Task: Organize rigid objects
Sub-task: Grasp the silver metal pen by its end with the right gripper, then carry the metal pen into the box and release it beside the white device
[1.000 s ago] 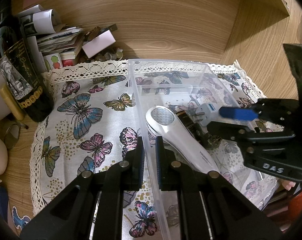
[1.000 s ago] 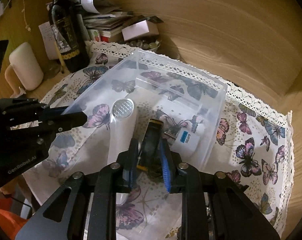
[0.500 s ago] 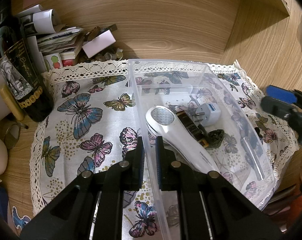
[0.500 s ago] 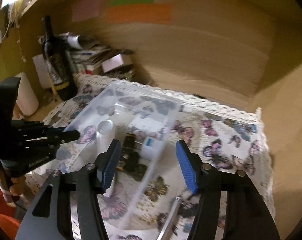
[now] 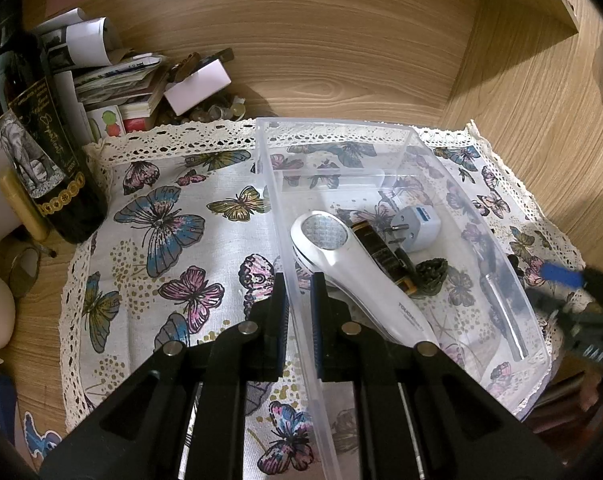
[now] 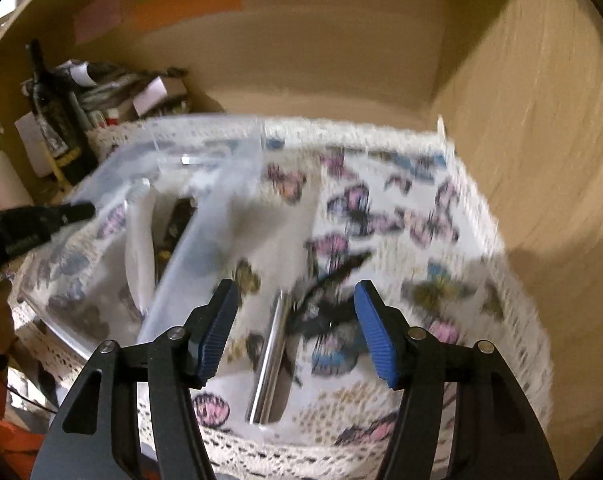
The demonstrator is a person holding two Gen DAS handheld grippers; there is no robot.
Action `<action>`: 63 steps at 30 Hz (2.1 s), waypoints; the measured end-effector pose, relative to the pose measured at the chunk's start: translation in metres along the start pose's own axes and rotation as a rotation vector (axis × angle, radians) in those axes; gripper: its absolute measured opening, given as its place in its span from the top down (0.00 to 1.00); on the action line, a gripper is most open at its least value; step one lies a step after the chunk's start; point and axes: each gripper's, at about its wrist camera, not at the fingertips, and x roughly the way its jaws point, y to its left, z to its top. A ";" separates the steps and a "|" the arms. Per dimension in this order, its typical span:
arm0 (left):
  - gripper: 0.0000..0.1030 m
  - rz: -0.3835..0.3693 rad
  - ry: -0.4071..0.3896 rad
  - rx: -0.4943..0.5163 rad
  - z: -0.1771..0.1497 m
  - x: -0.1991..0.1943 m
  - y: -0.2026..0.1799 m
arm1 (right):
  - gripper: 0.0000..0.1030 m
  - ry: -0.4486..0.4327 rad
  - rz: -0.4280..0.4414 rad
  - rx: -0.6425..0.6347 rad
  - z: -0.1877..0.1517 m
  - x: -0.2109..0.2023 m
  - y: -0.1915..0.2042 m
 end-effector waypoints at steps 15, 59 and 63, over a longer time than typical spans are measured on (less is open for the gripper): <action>0.91 -0.001 0.001 0.006 0.000 0.000 0.000 | 0.86 0.045 -0.015 0.028 -0.028 0.028 0.011; 0.91 -0.005 -0.003 0.006 0.002 0.001 0.001 | 0.86 -0.074 0.195 -0.268 0.074 0.023 0.096; 0.91 -0.006 -0.004 0.006 0.001 0.001 0.001 | 0.86 0.028 0.171 -0.328 0.068 0.045 0.103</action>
